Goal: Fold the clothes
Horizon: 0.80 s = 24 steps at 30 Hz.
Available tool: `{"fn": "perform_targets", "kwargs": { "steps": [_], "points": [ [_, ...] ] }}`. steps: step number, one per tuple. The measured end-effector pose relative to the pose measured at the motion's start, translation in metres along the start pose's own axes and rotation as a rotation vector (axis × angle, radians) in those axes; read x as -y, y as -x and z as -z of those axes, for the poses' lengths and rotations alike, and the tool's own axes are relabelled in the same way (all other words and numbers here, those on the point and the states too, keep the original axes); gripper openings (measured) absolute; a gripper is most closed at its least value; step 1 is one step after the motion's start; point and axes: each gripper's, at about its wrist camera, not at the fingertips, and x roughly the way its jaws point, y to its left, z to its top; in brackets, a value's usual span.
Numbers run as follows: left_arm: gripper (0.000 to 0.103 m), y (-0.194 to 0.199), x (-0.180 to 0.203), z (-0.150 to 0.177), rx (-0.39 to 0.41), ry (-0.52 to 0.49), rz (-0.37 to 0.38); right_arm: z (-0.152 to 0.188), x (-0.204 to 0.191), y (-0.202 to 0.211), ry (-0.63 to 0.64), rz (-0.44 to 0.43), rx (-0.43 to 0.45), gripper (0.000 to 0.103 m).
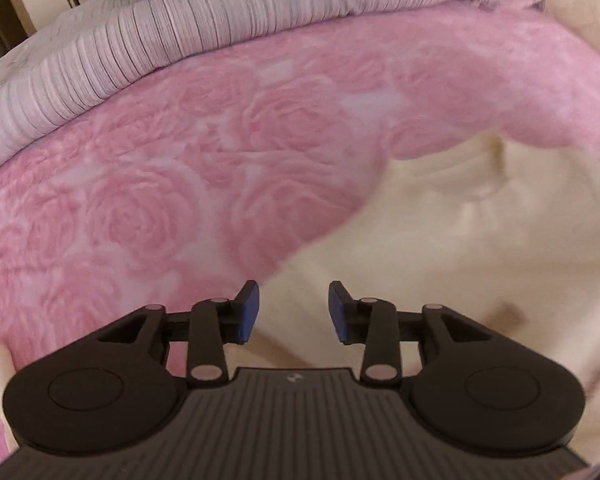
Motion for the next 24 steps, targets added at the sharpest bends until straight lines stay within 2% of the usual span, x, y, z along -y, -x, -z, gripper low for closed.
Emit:
{"fn": "perform_targets", "kwargs": {
  "steps": [4, 5, 7, 8, 9, 10, 11, 13, 15, 18, 24],
  "points": [
    [0.043, -0.024, -0.013, 0.006, -0.034, 0.041, 0.065, -0.013, -0.002, -0.035, 0.022, -0.043, -0.022, 0.056],
    [0.046, -0.024, -0.013, 0.008, -0.026, 0.052, 0.079, -0.013, -0.003, -0.044, 0.035, -0.042, -0.035, 0.056],
    [0.045, -0.024, -0.013, 0.013, -0.013, 0.066, 0.103, -0.009, -0.005, -0.052, 0.049, -0.038, -0.041, 0.056],
    [0.039, -0.024, -0.012, 0.015, -0.006, 0.073, 0.114, -0.007, -0.006, -0.051, 0.053, -0.038, -0.028, 0.056],
    [0.027, -0.023, -0.012, 0.017, 0.001, 0.08, 0.126, -0.005, -0.007, -0.049, 0.064, -0.044, -0.026, 0.054],
    [0.023, -0.023, -0.011, 0.019, 0.007, 0.087, 0.138, -0.003, -0.008, -0.048, 0.083, -0.064, -0.032, 0.026],
    [0.02, -0.022, -0.009, 0.02, 0.017, 0.077, 0.134, -0.003, -0.01, -0.047, 0.107, -0.087, -0.043, 0.005],
    [0.014, -0.018, -0.001, 0.019, 0.041, 0.036, 0.095, -0.003, -0.02, -0.043, 0.193, -0.05, -0.028, 0.004],
    [0.008, -0.009, -0.001, 0.015, 0.094, 0.037, 0.047, -0.007, -0.03, -0.037, 0.253, 0.012, 0.031, 0.004],
    [0.008, 0.004, -0.006, 0.003, 0.182, 0.053, -0.01, -0.022, -0.038, -0.025, 0.265, 0.091, 0.146, 0.003],
    [0.007, 0.022, -0.016, -0.045, 0.316, 0.05, -0.101, -0.068, -0.055, -0.012, 0.274, 0.209, 0.312, 0.003]
  ]
}}
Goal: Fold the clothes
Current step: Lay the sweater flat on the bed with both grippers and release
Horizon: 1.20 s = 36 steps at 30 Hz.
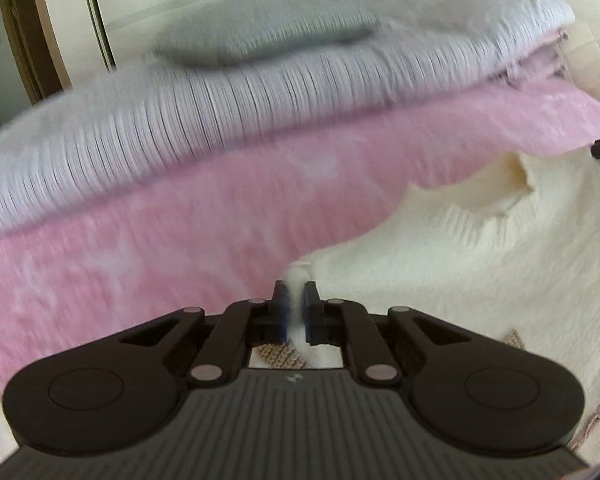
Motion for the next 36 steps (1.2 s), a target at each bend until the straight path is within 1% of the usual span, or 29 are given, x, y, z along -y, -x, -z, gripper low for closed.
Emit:
{"fn": "perform_targets", "kwargs": {
  "steps": [3, 4, 5, 6, 7, 8, 9, 10, 11, 14, 17, 19, 22, 24, 26, 27, 28, 29, 30, 31, 32, 34, 35, 36],
  "points": [
    [0.008, -0.01, -0.009, -0.024, 0.059, 0.022, -0.05, -0.027, 0.003, -0.007, -0.026, 0.057, 0.064, 0.003],
    [0.008, -0.017, -0.012, -0.031, 0.061, 0.041, -0.062, -0.034, 0.005, -0.013, -0.045, 0.071, 0.072, 0.004],
    [0.012, -0.027, -0.015, -0.035, 0.036, 0.059, -0.077, -0.04, 0.007, -0.02, -0.068, 0.076, 0.062, 0.006],
    [0.015, -0.038, -0.016, -0.036, -0.002, 0.07, -0.096, -0.044, 0.008, -0.03, -0.097, 0.071, 0.012, 0.01],
    [0.015, -0.045, -0.017, -0.036, -0.032, 0.072, -0.12, -0.045, 0.01, -0.038, -0.128, 0.066, -0.045, 0.022],
    [0.019, -0.05, -0.016, -0.034, -0.054, 0.067, -0.149, -0.044, 0.013, -0.044, -0.161, 0.06, -0.088, 0.034],
    [0.023, -0.05, -0.017, -0.03, -0.07, 0.074, -0.161, -0.04, 0.017, -0.045, -0.199, 0.05, -0.113, 0.039],
    [0.023, -0.046, -0.019, -0.024, -0.079, 0.09, -0.157, -0.032, 0.021, -0.038, -0.244, 0.03, -0.12, 0.046],
    [0.024, -0.041, -0.023, -0.017, -0.088, 0.113, -0.141, -0.021, 0.027, -0.027, -0.29, 0.004, -0.127, 0.048],
    [0.024, -0.006, -0.039, 0.017, -0.131, 0.22, -0.055, 0.014, 0.041, 0.006, -0.419, -0.068, -0.159, 0.05],
    [0.024, 0.041, -0.038, 0.069, -0.213, 0.331, 0.033, 0.066, 0.042, 0.056, -0.489, -0.091, -0.239, 0.05],
    [0.024, 0.074, -0.032, 0.105, -0.283, 0.404, 0.08, 0.106, 0.035, 0.093, -0.524, -0.078, -0.306, 0.05],
    [0.024, 0.123, -0.017, 0.163, -0.404, 0.544, 0.163, 0.165, 0.024, 0.147, -0.597, -0.048, -0.423, 0.05],
    [0.024, 0.15, -0.008, 0.198, -0.473, 0.654, 0.221, 0.202, 0.016, 0.178, -0.684, -0.04, -0.49, 0.05],
    [0.024, 0.169, -0.002, 0.229, -0.51, 0.784, 0.255, 0.236, 0.007, 0.204, -0.806, -0.049, -0.562, 0.05],
    [0.025, 0.176, 0.001, 0.242, -0.525, 0.846, 0.267, 0.248, 0.003, 0.212, -0.862, -0.054, -0.582, 0.05],
    [0.024, 0.18, 0.004, 0.254, -0.536, 0.897, 0.272, 0.259, -0.003, 0.222, -0.913, -0.064, -0.576, 0.05],
    [0.02, 0.184, 0.008, 0.262, -0.531, 0.927, 0.272, 0.265, -0.009, 0.23, -0.935, -0.076, -0.554, 0.047],
    [0.015, 0.187, 0.012, 0.265, -0.514, 0.926, 0.265, 0.265, -0.015, 0.234, -0.91, -0.072, -0.552, 0.036],
    [0.007, 0.189, 0.016, 0.263, -0.505, 0.902, 0.265, 0.261, -0.02, 0.236, -0.86, -0.056, -0.562, 0.011],
    [0.005, 0.191, 0.021, 0.258, -0.498, 0.862, 0.277, 0.255, -0.024, 0.238, -0.806, -0.042, -0.566, 0.008],
    [0.005, 0.2, 0.031, 0.245, -0.462, 0.76, 0.274, 0.244, -0.031, 0.242, -0.7, -0.014, -0.572, 0.007],
    [0.005, 0.206, 0.036, 0.242, -0.451, 0.703, 0.253, 0.241, -0.031, 0.245, -0.666, 0.006, -0.572, 0.006],
    [0.005, 0.211, 0.04, 0.244, -0.46, 0.663, 0.218, 0.243, -0.029, 0.249, -0.66, 0.025, -0.571, 0.006]
  ]
}}
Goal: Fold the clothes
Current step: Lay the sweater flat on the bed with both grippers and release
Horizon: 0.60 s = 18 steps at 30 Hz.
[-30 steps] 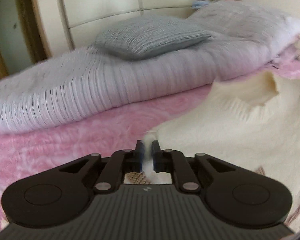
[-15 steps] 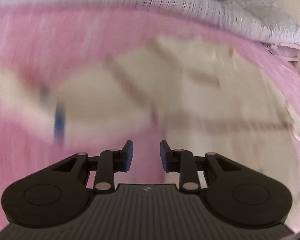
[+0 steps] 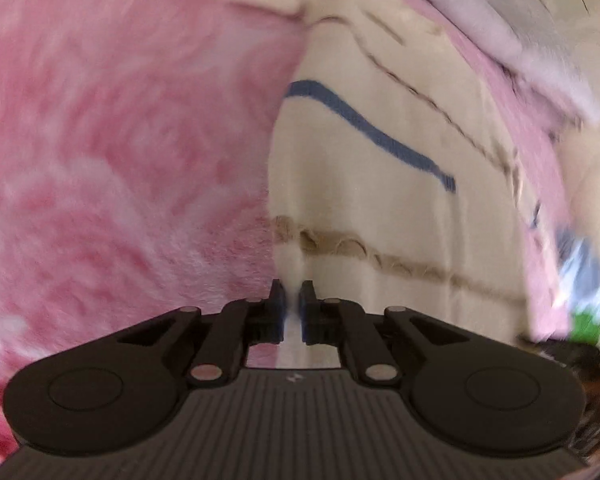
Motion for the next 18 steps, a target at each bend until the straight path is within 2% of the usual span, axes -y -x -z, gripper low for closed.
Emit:
{"fn": "perform_targets", "kwargs": {
  "steps": [2, 3, 5, 8, 9, 10, 11, 13, 15, 17, 18],
  "points": [
    [0.009, -0.001, -0.003, 0.013, -0.011, -0.018, -0.078, 0.005, 0.002, -0.003, 0.019, 0.016, -0.028, 0.011],
    [0.009, 0.002, -0.002, 0.015, -0.007, -0.016, -0.094, 0.007, 0.0, -0.004, 0.043, 0.026, -0.044, 0.013],
    [0.008, 0.012, 0.006, 0.012, 0.022, -0.03, -0.122, 0.005, -0.011, 0.004, 0.125, 0.089, -0.018, 0.027],
    [0.008, 0.03, 0.026, 0.012, 0.121, -0.069, -0.165, 0.005, -0.031, 0.029, 0.254, 0.155, 0.161, 0.031],
    [0.009, 0.035, 0.032, 0.013, 0.158, -0.074, -0.173, 0.005, -0.036, 0.037, 0.283, 0.153, 0.217, 0.032],
    [0.009, 0.038, 0.038, 0.016, 0.186, -0.077, -0.175, 0.006, -0.04, 0.04, 0.295, 0.114, 0.245, 0.033],
    [0.011, 0.034, 0.043, 0.018, 0.193, -0.076, -0.169, 0.006, -0.044, 0.038, 0.302, 0.061, 0.243, 0.034],
    [0.012, 0.016, 0.05, 0.025, 0.148, -0.069, -0.178, 0.013, -0.047, 0.022, 0.323, 0.003, 0.166, 0.034],
    [0.011, -0.003, 0.052, 0.038, 0.057, -0.054, -0.231, 0.029, -0.046, 0.004, 0.357, 0.046, 0.049, 0.034],
    [0.011, -0.007, 0.059, 0.056, 0.019, -0.045, -0.272, 0.046, -0.042, 0.01, 0.385, 0.051, 0.059, 0.035],
    [0.011, -0.005, 0.063, 0.064, -0.005, -0.044, -0.287, 0.051, -0.041, 0.014, 0.394, 0.056, 0.024, 0.035]
  ]
}}
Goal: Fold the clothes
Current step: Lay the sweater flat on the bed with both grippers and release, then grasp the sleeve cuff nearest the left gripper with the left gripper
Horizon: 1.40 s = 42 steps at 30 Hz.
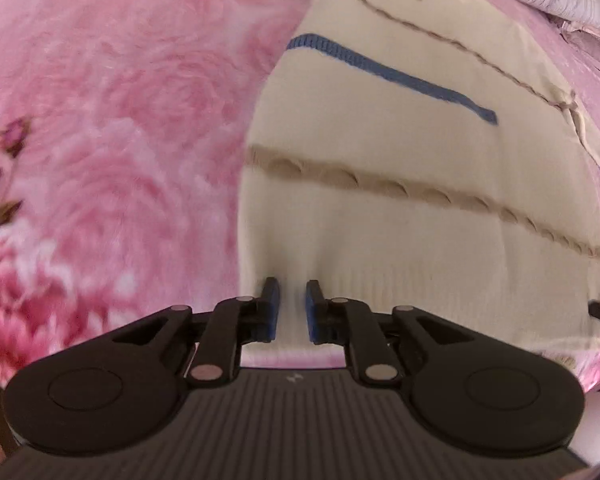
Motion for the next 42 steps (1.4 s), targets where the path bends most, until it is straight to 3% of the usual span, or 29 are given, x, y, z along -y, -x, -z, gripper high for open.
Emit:
{"fn": "perform_targets", "kwargs": {
  "steps": [3, 5, 10, 15, 18, 30, 42],
  "points": [
    [0.012, 0.007, 0.009, 0.02, -0.162, 0.018, -0.034, 0.013, 0.01, 0.005, -0.017, -0.032, -0.17, 0.035],
    [0.011, 0.025, 0.015, 0.027, -0.179, 0.036, -0.057, 0.02, 0.022, 0.012, -0.069, -0.069, -0.276, 0.035],
    [0.013, 0.094, 0.043, 0.018, -0.052, 0.032, -0.072, -0.001, 0.037, 0.073, -0.092, -0.123, -0.156, 0.035],
    [0.025, 0.144, 0.073, -0.011, 0.063, 0.006, -0.115, -0.053, 0.041, 0.104, -0.113, -0.131, -0.032, 0.038],
    [0.026, 0.16, 0.085, -0.022, 0.091, -0.011, -0.121, -0.06, 0.04, 0.116, -0.095, -0.142, -0.005, 0.039],
    [0.027, 0.161, 0.087, -0.03, 0.038, -0.075, -0.084, -0.05, 0.029, 0.12, -0.145, -0.128, -0.079, 0.04],
    [0.027, 0.134, 0.011, -0.11, 0.014, -0.079, -0.055, -0.097, -0.04, 0.105, -0.169, -0.049, -0.088, 0.04]
  ]
}}
